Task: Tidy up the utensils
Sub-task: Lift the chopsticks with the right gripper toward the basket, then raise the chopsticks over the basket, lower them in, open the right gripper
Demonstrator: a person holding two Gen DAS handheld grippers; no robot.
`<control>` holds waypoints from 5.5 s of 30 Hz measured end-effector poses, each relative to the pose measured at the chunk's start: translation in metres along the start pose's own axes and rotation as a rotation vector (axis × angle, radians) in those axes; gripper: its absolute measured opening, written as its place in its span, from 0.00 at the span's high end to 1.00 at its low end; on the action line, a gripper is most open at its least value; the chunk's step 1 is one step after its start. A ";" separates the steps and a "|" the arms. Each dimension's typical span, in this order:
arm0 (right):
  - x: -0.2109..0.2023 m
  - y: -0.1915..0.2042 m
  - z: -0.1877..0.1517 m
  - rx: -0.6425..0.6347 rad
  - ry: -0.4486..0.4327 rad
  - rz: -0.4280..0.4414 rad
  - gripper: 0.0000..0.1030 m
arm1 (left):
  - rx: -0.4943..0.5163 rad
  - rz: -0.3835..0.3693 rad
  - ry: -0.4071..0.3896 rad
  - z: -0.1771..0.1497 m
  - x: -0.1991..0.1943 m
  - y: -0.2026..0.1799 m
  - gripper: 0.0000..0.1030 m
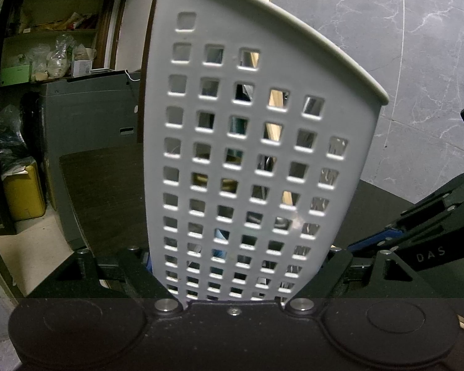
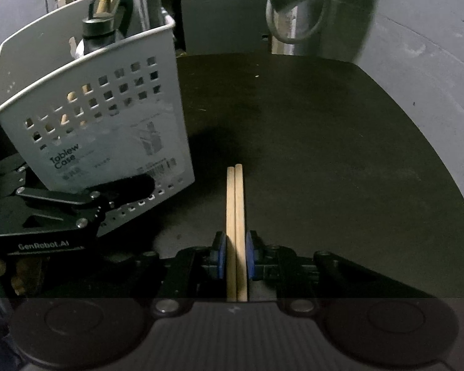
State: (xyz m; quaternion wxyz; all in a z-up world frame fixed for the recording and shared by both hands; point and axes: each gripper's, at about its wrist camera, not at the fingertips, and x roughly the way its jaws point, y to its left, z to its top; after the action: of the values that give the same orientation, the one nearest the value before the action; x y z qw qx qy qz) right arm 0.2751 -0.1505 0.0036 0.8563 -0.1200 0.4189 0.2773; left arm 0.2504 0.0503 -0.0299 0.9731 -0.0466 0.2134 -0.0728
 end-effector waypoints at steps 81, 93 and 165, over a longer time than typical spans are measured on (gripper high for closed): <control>-0.116 -0.029 0.004 0.290 -1.011 0.358 0.86 | -0.009 -0.007 -0.007 0.000 -0.003 0.003 0.20; -0.141 0.014 0.018 0.220 -1.300 0.285 0.86 | -0.009 -0.009 -0.008 0.000 -0.006 0.005 0.20; -0.062 0.077 -0.007 -0.011 -1.041 0.111 0.47 | -0.019 -0.006 -0.009 0.000 -0.007 0.005 0.19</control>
State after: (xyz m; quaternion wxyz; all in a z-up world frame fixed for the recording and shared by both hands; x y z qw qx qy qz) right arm 0.1953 -0.1136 0.0501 0.9345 0.0516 -0.0581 0.3474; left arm 0.2445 0.0560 -0.0275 0.9734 -0.0570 0.2093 -0.0733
